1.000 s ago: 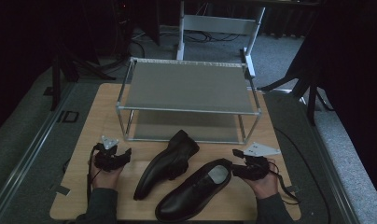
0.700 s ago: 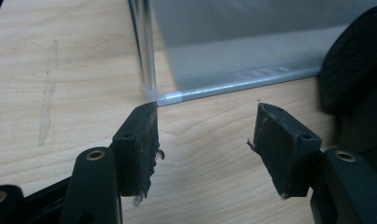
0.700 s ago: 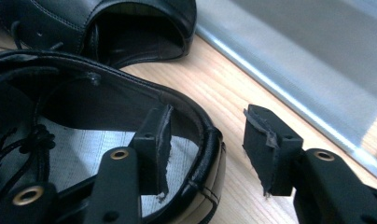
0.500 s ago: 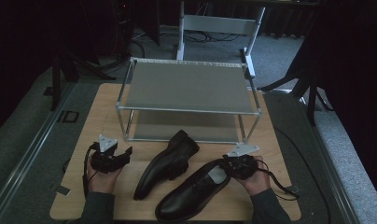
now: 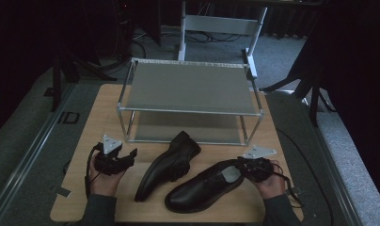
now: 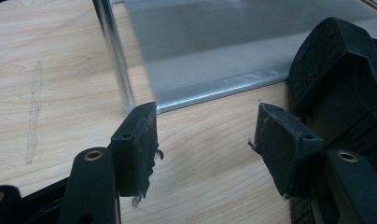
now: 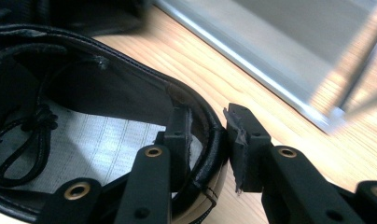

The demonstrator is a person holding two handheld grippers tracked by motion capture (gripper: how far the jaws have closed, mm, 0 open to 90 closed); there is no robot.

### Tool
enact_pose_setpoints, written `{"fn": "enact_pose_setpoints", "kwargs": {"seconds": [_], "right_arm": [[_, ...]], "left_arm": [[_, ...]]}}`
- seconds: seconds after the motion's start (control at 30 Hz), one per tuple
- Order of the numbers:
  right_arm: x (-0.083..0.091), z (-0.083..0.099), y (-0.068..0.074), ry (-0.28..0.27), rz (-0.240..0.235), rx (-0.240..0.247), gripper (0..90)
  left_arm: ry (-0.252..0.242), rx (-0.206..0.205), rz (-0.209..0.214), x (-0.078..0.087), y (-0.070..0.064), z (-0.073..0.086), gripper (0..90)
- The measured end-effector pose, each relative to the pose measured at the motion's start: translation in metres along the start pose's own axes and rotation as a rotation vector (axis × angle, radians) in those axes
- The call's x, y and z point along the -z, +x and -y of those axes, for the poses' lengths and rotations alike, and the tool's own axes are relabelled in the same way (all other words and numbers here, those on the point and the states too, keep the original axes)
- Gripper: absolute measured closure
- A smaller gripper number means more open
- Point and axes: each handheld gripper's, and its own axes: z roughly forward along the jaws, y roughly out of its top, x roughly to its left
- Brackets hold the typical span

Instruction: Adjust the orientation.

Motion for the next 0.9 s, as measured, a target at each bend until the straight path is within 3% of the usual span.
{"fn": "enact_pose_setpoints", "kwargs": {"seconds": [0.1,0.13,0.37,0.57,0.9], "right_arm": [[0.005,0.006,-0.006,0.003,0.026,-0.023,71.0],[0.009,0.012,-0.014,0.005,0.053,-0.047,71.1],[0.020,0.027,-0.035,0.004,0.122,-0.140,71.4],[0.027,0.038,-0.046,0.002,0.185,-0.217,71.5],[0.039,0.046,-0.044,0.013,0.164,-0.254,68.4]], "left_arm": [[0.001,-0.004,-0.001,-0.001,-0.001,0.000,40.0],[0.003,-0.005,0.001,-0.002,-0.002,-0.001,40.0],[-0.001,-0.015,0.003,-0.002,-0.006,-0.003,40.0],[0.003,-0.020,0.001,-0.004,-0.007,-0.002,39.9],[0.012,-0.021,0.010,-0.007,-0.008,-0.001,39.9]]}}
